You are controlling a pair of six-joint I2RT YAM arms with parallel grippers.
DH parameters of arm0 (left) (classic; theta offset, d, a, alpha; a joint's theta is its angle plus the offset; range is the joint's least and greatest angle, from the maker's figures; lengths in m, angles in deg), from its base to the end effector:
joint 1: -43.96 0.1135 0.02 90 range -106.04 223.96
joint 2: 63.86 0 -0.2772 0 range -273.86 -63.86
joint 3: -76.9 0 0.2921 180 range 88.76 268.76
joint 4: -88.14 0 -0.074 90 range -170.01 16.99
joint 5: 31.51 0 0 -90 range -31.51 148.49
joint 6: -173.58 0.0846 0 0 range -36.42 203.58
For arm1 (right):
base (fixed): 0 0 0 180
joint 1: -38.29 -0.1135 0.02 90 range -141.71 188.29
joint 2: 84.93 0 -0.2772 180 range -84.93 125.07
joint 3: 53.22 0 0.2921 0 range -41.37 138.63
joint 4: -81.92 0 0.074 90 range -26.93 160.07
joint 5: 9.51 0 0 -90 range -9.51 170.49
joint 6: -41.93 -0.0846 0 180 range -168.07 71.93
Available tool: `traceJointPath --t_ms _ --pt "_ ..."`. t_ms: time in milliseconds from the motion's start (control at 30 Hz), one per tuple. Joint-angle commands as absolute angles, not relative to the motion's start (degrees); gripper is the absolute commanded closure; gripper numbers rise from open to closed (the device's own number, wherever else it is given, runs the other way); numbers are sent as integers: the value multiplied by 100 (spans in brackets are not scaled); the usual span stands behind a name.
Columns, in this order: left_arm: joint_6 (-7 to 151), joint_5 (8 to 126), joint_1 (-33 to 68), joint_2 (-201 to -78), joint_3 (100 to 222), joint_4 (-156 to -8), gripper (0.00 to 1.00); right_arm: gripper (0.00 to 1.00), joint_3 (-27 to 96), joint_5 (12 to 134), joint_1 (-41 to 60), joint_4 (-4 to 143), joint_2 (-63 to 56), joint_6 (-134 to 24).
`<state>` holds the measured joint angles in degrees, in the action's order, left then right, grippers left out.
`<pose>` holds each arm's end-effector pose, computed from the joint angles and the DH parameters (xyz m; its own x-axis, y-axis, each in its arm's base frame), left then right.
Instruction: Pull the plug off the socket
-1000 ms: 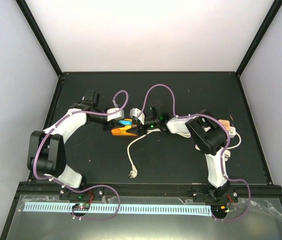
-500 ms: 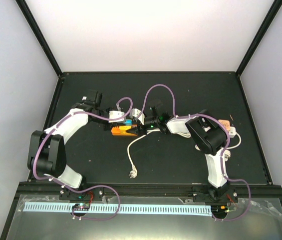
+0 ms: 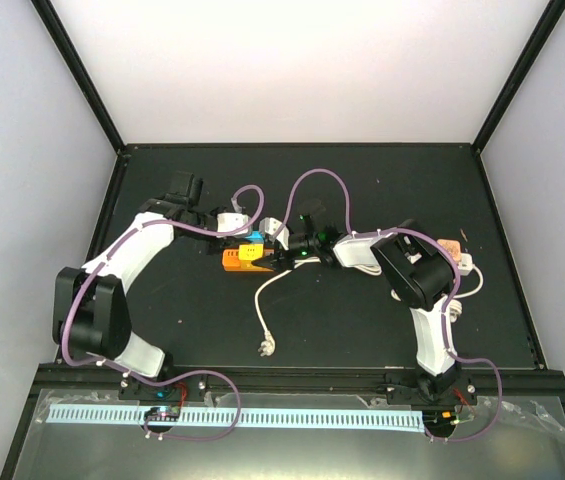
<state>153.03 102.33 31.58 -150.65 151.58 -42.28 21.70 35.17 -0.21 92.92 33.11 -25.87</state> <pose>0.3333 -0.1332 0.2101 0.1434 0.6600 -0.7375 0.9721 0.0458 0.2300 0.3355 0.3438 0.0875 -0.0418 -0.3727 -0.9270 -0.9989 0.0373 0.0300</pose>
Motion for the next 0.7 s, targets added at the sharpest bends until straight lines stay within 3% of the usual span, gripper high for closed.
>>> traceJointPath --t_ms 0,167,467,667 --pt "15326 10479 3131 -14890 15414 -4089 98 93 1909 3940 -56 8466 3712 -2451" --pt "15347 10283 3145 -14798 15433 -3929 98 86 1903 3937 -54 8459 3710 -2436" --pt "15030 10080 3235 -14457 15386 -3752 98 43 1849 3930 -51 8531 3626 -2463" --pt "14871 10114 3312 -14390 15374 -3612 99 21 1770 3898 -49 8718 3388 -2580"
